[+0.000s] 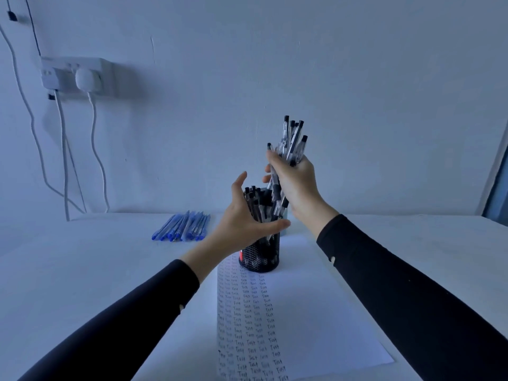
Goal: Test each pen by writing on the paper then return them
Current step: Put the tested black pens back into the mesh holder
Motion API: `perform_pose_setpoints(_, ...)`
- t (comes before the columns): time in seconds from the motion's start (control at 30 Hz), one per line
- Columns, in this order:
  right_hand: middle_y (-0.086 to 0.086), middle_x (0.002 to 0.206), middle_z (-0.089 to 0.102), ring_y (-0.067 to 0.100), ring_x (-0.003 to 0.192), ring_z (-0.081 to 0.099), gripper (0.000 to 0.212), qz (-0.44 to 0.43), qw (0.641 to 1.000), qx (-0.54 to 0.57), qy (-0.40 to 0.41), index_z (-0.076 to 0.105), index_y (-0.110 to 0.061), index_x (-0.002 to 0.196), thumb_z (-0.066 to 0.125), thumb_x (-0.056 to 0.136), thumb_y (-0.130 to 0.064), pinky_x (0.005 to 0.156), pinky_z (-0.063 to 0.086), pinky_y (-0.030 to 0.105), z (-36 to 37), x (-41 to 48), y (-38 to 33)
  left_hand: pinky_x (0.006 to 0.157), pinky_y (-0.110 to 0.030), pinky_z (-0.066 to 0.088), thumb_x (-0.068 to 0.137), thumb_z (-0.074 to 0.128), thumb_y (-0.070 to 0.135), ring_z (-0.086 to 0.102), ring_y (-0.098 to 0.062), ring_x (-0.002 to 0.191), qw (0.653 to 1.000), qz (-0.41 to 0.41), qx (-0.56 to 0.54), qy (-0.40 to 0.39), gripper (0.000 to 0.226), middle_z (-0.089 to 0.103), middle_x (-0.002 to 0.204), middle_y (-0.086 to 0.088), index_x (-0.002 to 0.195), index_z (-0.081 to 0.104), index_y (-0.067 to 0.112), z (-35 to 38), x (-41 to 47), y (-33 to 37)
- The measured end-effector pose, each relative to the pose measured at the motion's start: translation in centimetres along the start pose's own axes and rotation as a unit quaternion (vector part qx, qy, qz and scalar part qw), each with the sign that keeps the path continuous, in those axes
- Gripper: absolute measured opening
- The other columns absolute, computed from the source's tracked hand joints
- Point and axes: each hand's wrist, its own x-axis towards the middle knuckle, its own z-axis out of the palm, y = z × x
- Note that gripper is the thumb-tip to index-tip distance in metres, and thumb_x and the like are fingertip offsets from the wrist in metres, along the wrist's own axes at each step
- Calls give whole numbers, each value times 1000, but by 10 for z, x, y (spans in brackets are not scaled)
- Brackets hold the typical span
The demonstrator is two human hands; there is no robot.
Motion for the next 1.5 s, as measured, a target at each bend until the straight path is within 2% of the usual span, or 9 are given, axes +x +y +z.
perform_pose_setpoints(0.17,2,69,63,15,59,65,12,44,997,48,35,60,-12,84,62,94,-17,54,53,22,-3,9,-5,88,-20,38,65,87,39,52,-8,107,999,-3,4,41,116,50,114,14,150,10,28,0,10,-1)
perform_pose_setpoints(0.3,3,78,67,12,64,65,12,84,995,52,34,65,-8,92,64,93,-20,72,53,29,-1,19,-1,103,-39,44,49,84,58,54,-16,118,995,-43,-20,83,124,51,127,6,148,15,28,-8,18,-10)
perform_pose_setpoints(0.53,3,90,71,1,82,69,20,23,998,-9,-55,69,-3,99,67,92,-22,64,43,1,-4,3,24,108,-40,41,38,90,64,53,-20,123,994,-102,-31,3,131,56,132,-6,144,15,43,-14,16,-22)
perform_pose_setpoints(0.83,-11,97,76,-1,99,67,21,90,971,-112,-189,78,-24,93,79,78,-38,96,43,26,-16,4,20,101,-35,35,53,86,50,33,-25,136,991,-121,-61,1,120,27,155,-12,150,17,33,-17,23,-13)
perform_pose_setpoints(1.0,-15,93,76,-8,88,67,16,69,956,-166,-233,77,-30,96,76,82,-38,77,43,12,-16,2,20,104,-35,38,54,90,45,37,-23,136,995,-95,5,5,124,35,152,-7,149,11,37,-17,23,-14)
perform_pose_setpoints(1.1,-10,96,75,-2,91,68,29,0,973,-130,-190,69,-26,109,77,83,-32,75,50,8,-11,2,24,106,-42,42,47,90,51,44,-24,130,996,-92,16,7,128,43,145,-7,147,13,39,-18,24,-16)
perform_pose_setpoints(1.2,1,113,70,11,101,69,57,-29,992,-68,-104,53,-20,129,79,81,-38,92,52,26,-11,11,23,93,-33,48,50,93,47,55,-19,116,997,-82,11,8,123,54,130,-3,146,17,33,-19,27,-19)
perform_pose_setpoints(1.37,12,116,66,15,107,68,52,-33,994,-14,-102,35,-24,144,59,98,-22,91,54,23,-12,14,27,92,-42,53,32,86,71,62,-16,105,998,-48,30,29,122,61,115,3,130,29,29,-14,30,-16)
perform_pose_setpoints(1.5,15,117,66,22,110,65,24,-16,994,-43,-104,57,-25,120,60,97,-28,93,52,27,0,9,20,85,-32,50,49,89,56,57,-16,107,995,-7,90,46,104,57,118,3,128,33,20,-9,28,-10)
